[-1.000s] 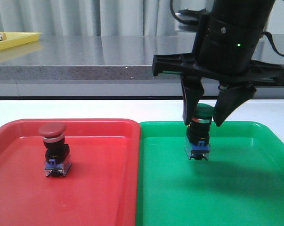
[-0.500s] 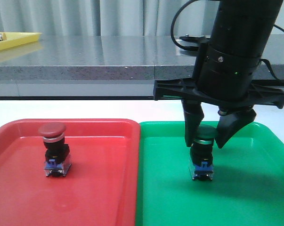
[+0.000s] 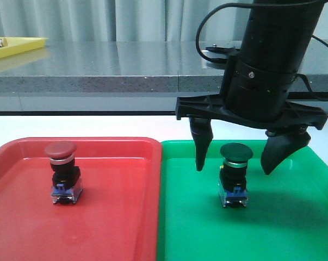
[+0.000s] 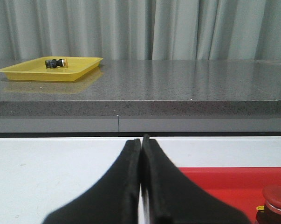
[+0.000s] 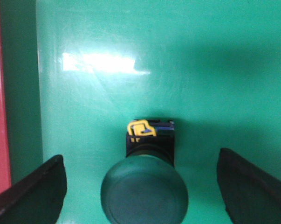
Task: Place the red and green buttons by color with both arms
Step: 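Open the right gripper and raise it away from the button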
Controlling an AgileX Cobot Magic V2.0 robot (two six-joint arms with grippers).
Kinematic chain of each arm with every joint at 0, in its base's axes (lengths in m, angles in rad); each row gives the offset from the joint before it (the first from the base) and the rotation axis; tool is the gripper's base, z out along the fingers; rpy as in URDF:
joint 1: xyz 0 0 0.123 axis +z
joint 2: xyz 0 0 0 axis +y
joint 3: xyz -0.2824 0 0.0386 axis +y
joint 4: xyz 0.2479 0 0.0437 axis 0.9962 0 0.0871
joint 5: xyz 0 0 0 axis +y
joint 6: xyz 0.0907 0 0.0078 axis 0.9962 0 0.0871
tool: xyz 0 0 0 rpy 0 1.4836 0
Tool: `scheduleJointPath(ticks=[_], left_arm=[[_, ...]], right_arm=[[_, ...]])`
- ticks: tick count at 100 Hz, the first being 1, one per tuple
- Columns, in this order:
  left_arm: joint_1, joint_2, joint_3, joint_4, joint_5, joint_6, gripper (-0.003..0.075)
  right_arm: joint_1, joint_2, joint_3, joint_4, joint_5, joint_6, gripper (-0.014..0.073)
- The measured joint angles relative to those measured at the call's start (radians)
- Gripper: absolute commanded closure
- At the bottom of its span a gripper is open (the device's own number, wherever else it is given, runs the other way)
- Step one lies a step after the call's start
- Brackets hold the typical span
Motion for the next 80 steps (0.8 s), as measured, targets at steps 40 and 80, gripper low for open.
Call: scheduleJointPath(ticks=[40, 80], left_arm=[[0.000, 0.000, 0.000, 0.000, 0.000, 0.000, 0.0741], [0.000, 0.000, 0.000, 0.000, 0.000, 0.000, 0.0741]], right_arm=[[-0.047, -0.158, 0.003, -0.029, -0.041, -0.087, -0.0073], [-0.208, -0.377, 0.071, -0.027, -0.142, -0.235, 0.0545]])
